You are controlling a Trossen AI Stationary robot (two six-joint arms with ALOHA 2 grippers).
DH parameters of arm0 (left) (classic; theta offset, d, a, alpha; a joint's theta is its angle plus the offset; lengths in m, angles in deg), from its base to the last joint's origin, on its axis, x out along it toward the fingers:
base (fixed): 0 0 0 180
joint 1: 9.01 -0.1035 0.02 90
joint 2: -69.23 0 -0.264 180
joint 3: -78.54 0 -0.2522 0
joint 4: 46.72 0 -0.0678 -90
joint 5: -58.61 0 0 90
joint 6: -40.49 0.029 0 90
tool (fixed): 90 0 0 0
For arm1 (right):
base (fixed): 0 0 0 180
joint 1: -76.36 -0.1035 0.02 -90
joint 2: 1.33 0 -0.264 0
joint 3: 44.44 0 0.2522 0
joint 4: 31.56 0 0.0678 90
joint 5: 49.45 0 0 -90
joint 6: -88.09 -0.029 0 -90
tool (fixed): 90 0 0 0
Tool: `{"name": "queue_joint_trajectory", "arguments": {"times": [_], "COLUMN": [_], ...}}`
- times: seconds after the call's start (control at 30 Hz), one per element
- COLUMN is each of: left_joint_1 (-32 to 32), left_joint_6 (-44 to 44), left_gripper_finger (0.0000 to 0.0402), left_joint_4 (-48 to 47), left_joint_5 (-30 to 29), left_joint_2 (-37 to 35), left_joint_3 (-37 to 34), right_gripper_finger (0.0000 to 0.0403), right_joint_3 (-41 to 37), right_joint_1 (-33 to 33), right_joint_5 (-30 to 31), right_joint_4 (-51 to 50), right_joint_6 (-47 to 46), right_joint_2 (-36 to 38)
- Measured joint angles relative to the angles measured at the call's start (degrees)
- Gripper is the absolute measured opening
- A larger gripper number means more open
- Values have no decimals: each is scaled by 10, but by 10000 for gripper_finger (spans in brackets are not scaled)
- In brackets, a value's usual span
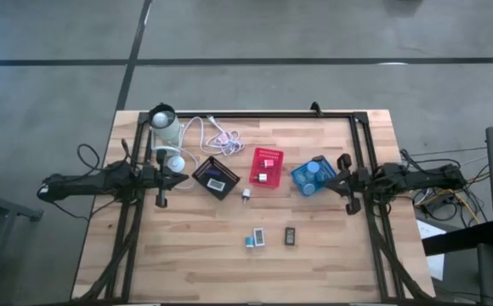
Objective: Pick & Place Office items
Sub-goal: Put the white digital clock into the black basket
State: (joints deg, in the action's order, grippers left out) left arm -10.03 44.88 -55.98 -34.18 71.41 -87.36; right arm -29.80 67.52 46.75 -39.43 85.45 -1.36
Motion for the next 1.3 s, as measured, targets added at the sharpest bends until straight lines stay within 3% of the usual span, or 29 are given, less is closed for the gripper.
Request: {"name": "queue_joint_trajectory", "arguments": {"times": [0.43, 0.87, 1.3], "left_joint_1": [0, 0, 0], "left_joint_6": [5, 17, -17], "left_gripper_finger": [16, 5, 5], "left_joint_4": [-8, -14, -3], "left_joint_5": [-2, -15, -9], "left_joint_2": [0, 0, 24], "left_joint_3": [0, 3, 69], "right_gripper_finger": [29, 29, 29], "right_joint_3": [-4, -4, -4], "right_joint_1": [0, 0, 0], "right_joint_5": [-2, -1, -1], "right_joint_4": [46, 13, 20], "right_joint_6": [29, 37, 21], "right_joint_2": [0, -1, 0]}}
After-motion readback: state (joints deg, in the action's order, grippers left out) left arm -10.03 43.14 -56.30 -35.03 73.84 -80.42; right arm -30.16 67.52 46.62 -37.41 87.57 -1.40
